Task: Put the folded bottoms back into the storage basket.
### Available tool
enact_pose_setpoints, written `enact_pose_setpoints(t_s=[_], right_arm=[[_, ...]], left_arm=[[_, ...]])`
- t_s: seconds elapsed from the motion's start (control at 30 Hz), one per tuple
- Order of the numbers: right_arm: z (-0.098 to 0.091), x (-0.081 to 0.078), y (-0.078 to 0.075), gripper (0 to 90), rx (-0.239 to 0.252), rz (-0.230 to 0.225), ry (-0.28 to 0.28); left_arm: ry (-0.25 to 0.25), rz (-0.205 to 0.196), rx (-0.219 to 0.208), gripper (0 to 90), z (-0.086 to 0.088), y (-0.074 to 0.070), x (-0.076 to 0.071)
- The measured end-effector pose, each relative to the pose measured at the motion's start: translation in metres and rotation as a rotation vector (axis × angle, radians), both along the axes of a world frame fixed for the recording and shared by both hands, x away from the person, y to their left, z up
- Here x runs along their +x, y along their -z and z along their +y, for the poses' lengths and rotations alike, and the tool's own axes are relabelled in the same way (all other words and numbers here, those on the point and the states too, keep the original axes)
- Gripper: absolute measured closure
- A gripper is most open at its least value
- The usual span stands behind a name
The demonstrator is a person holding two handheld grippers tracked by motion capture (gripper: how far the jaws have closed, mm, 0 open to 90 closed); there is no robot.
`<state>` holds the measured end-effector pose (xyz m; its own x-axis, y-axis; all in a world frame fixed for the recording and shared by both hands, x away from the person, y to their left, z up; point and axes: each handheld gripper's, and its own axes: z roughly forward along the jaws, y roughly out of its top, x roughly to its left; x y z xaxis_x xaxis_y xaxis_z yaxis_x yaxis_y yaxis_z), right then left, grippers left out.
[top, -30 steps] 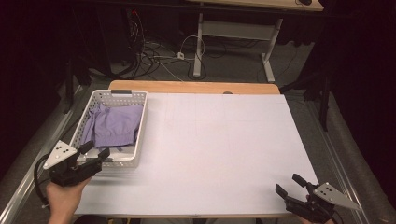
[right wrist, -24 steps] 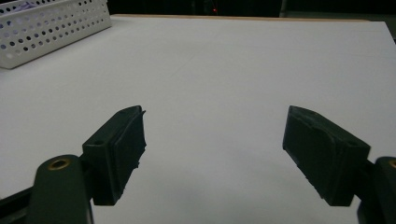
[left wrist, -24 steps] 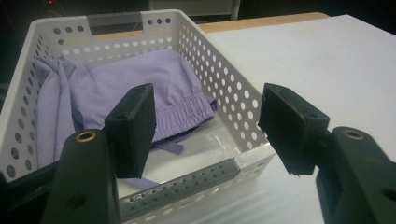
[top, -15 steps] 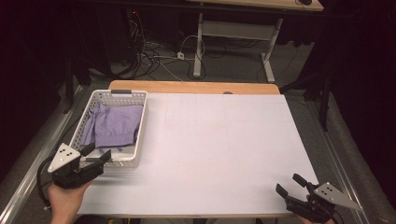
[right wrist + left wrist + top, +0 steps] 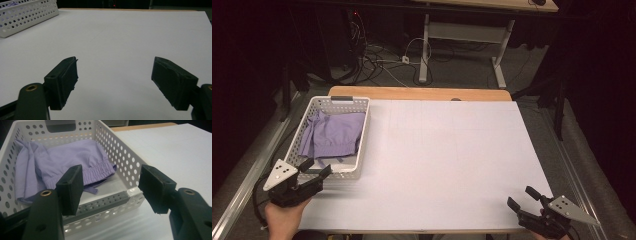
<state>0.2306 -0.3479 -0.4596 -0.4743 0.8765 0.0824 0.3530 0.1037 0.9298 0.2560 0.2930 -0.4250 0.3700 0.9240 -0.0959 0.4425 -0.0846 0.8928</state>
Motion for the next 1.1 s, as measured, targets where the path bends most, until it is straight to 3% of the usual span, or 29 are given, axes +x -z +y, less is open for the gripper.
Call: enact_pose_setpoints(t_s=[1.1], right_arm=[[0.001,0.000,0.000,22.2,-0.005,-0.001,-0.003]], left_arm=[[-0.043,-0.016,-0.016,34.9,0.007,0.018,-0.017]])
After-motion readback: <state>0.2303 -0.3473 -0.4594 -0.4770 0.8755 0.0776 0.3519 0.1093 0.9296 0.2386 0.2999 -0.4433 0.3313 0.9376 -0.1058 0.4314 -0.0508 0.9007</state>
